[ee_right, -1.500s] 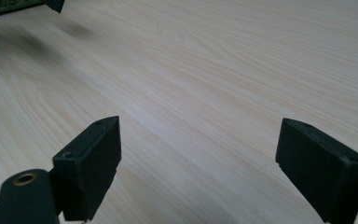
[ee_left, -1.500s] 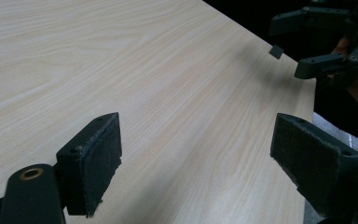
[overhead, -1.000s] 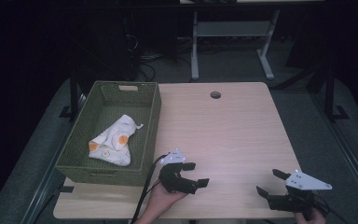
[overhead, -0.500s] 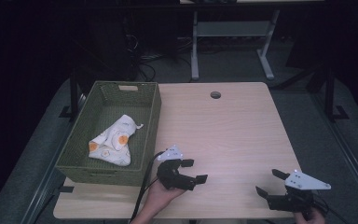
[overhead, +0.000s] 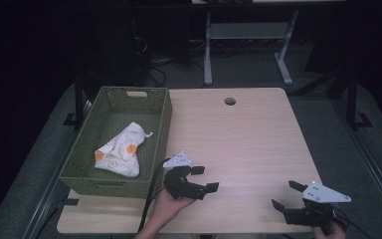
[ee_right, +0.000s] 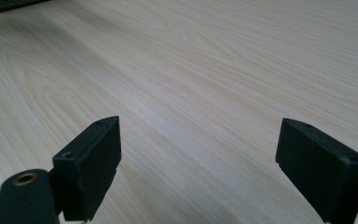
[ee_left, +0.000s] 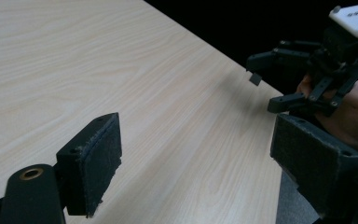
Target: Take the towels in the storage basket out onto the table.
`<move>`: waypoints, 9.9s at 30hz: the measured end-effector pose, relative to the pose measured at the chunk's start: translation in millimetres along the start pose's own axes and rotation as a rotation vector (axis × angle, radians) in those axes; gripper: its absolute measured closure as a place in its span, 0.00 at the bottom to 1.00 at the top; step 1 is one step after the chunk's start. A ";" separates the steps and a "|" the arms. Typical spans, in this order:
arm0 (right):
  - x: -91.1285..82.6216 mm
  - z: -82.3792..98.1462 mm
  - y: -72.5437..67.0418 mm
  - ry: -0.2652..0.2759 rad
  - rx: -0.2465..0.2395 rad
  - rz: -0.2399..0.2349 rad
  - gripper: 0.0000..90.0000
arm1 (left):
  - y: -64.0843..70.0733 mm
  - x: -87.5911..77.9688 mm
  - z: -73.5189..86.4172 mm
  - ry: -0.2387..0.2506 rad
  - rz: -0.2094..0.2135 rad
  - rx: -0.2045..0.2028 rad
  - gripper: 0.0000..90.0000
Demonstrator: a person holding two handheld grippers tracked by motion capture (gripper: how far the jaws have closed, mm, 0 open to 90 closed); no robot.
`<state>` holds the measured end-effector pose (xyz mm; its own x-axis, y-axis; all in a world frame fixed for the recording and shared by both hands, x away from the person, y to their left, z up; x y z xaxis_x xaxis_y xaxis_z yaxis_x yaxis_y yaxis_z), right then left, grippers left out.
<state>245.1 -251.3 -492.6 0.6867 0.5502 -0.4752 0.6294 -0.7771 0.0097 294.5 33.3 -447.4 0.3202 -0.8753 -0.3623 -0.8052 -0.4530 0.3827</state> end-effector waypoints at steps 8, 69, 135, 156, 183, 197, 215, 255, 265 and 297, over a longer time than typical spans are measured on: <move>0.0 0.1 -0.5 0.000 -0.001 0.000 0.15 | 6.1 -11.6 -14.6 0.019 -0.009 0.024 0.18; -6.5 0.3 5.3 0.015 0.016 0.018 0.15 | -79.6 -108.6 -97.6 -0.077 -0.119 -0.045 0.19; -6.2 -0.1 0.9 0.008 -0.021 -0.005 0.15 | -242.6 -169.1 -9.7 -0.494 -0.680 -0.298 0.29; -6.1 -1.4 -1.7 0.011 -0.032 -0.010 0.15 | -249.0 -165.4 14.7 -0.736 -0.781 -0.265 0.50; -7.7 -2.3 -2.6 0.020 -0.025 -0.006 0.15 | -236.8 -165.6 -3.4 -0.638 -0.753 -0.235 0.88; -10.0 -2.4 -0.2 0.027 -0.024 0.004 0.15 | -212.2 -170.0 -23.1 -0.491 -0.644 -0.214 0.88; -13.1 -2.8 3.3 0.042 -0.005 0.022 0.15 | -205.6 -192.4 -40.7 -0.377 -0.589 -0.269 0.88; -8.6 -3.2 1.7 0.032 -0.019 0.017 0.15 | -192.3 -216.4 -66.3 -0.152 -0.401 -0.342 0.88; -8.6 -2.5 2.2 0.029 -0.008 0.025 0.15 | -190.4 -227.3 -72.4 -0.109 -0.374 -0.369 0.88; -6.1 -0.9 4.8 0.027 -0.005 0.026 0.15 | -168.3 -231.5 -92.7 -0.025 -0.208 -0.359 0.88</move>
<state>244.3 -258.1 -488.8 0.7124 0.5383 -0.4504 0.6131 -0.7896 0.0260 402.2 296.5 -349.2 0.4416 -0.7565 -0.4824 -0.4978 -0.6539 0.5697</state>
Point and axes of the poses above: each handheld gripper's, and its own axes: x roughly forward along the jaws, z roughly out of its underside, y roughly to its right, the point moved 7 cm from there along x, roughly forward along the jaws, and after that the axes turned 4 degrees about y, right-handed, at the moved point
